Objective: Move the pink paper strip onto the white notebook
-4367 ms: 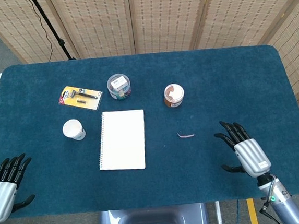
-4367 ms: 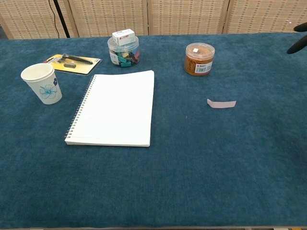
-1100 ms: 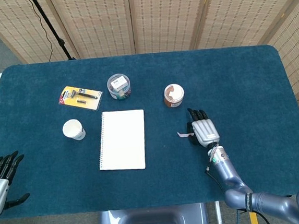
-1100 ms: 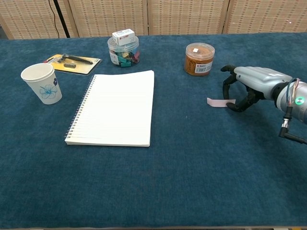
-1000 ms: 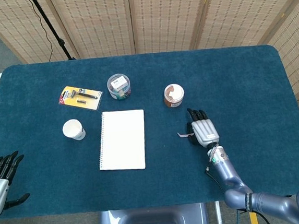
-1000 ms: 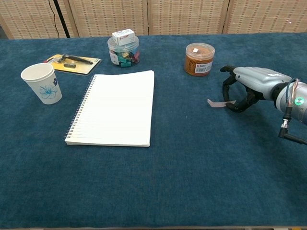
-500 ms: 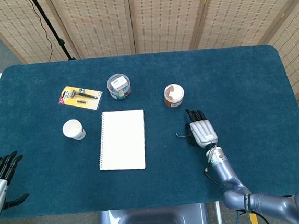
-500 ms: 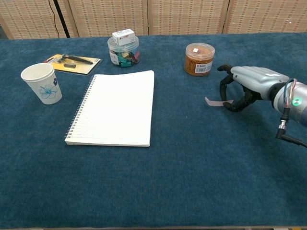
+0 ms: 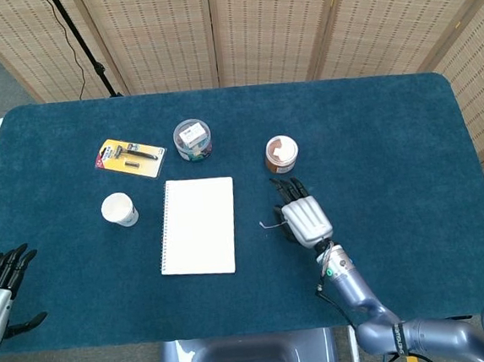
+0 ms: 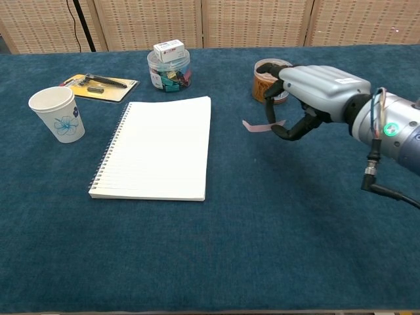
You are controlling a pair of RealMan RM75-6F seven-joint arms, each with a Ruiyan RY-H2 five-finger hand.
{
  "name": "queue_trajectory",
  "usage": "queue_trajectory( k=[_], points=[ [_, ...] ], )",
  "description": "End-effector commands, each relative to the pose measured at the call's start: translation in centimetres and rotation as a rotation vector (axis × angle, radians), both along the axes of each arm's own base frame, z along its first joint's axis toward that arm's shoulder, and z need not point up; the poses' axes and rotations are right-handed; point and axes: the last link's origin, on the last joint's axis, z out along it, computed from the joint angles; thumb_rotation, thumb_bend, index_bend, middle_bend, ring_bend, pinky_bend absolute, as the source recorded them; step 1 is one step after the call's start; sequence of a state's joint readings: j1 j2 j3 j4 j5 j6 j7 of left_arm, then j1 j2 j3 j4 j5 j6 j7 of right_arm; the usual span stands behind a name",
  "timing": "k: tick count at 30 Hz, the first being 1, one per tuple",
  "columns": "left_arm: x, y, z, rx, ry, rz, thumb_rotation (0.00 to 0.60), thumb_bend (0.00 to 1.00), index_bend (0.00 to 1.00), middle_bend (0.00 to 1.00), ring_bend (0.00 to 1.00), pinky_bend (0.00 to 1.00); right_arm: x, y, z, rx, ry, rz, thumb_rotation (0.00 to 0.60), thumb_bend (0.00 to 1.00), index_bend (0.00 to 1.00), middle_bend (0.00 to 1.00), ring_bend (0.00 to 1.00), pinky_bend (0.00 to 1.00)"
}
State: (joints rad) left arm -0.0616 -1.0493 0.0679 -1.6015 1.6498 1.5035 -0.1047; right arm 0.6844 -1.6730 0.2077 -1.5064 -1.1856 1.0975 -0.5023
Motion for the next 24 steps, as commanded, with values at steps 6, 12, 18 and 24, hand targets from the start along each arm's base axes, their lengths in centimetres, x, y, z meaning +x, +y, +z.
queue_trajectory(
  k=[6, 12, 18, 24],
  points=[
    [-0.3, 0.0, 0.5, 0.001, -0.021, 0.014, 0.6, 0.0, 0.0, 0.0, 0.0, 0.0, 6.4, 0.8, -2.7, 0.002, 0.022, 0.14, 0.6, 0.58, 0.6, 0.0, 0.0, 0.0],
    [-0.5, 0.1, 0.8, -0.001, -0.035, 0.021, 0.6, 0.0, 0.0, 0.0, 0.0, 0.0, 9.3, 0.4, -4.8, -0.022, 0.082, 0.187, 0.6, 0.59, 0.61, 0.0, 0.0, 0.0],
    [-0.7, 0.3, 0.9, -0.009, -0.046, 0.035, 0.6, 0.0, 0.0, 0.0, 0.0, 0.0, 10.2, -0.5, -6.7, -0.054, 0.15, 0.194, 0.6, 0.59, 0.61, 0.0, 0.0, 0.0],
    [-0.8, 0.6, 1.0, -0.016, -0.049, 0.045, 0.6, 0.0, 0.0, 0.0, 0.0, 0.0, 10.7, -0.8, -8.6, -0.06, 0.218, 0.201, 0.6, 0.59, 0.61, 0.0, 0.0, 0.0]
  ],
)
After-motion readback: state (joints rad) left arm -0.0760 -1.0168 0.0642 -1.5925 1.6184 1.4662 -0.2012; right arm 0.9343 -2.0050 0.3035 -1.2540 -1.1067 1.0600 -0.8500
